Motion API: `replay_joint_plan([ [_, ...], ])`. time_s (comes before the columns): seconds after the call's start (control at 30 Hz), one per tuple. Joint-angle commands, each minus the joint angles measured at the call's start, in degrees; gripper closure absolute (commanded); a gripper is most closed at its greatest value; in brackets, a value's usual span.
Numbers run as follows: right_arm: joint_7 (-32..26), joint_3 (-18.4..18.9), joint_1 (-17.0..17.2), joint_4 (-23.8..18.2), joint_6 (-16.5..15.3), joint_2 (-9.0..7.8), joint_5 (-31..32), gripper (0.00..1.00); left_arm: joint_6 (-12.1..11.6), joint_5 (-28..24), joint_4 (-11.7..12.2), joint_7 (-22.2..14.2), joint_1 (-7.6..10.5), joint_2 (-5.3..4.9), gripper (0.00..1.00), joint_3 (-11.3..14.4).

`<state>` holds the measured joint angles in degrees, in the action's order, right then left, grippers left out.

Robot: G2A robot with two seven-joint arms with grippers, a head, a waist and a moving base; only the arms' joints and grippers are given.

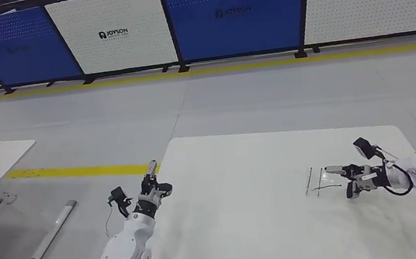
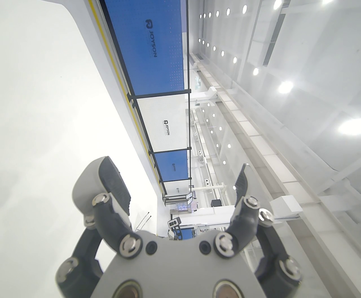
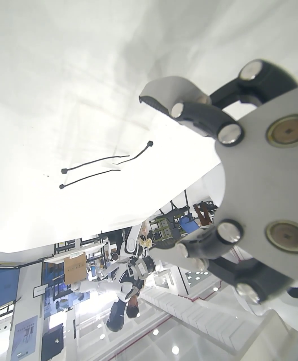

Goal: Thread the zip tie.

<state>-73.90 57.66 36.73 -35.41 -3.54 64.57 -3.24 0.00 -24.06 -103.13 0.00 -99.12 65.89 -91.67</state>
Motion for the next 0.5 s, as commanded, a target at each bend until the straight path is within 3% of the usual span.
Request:
replay_joint_plan([
  [0.0, -0.02, 0.01, 0.02, -0.03, -0.03, -0.01, -0.02, 0.0, 0.0, 0.0, 0.0, 0.0, 0.0, 0.0, 0.0, 0.0],
  [0.33, 0.7, 1.88, 2.34, -1.46, -1.18, -0.84, -1.73, 0.0, 0.0, 0.0, 0.0, 0.0, 0.0, 0.0, 0.0, 0.0],
  [0.43, 0.26, 2.72, 3.11, -2.06, -1.07, -1.34, -2.05, 0.35, 0.0, 0.0, 0.0, 0.0, 0.0, 0.0, 0.0, 0.0],
  [0.47, 0.21, 2.9, 3.32, -2.26, -1.01, -1.46, -2.1, 0.41, 0.0, 0.0, 0.0, 0.0, 0.0, 0.0, 0.0, 0.0],
])
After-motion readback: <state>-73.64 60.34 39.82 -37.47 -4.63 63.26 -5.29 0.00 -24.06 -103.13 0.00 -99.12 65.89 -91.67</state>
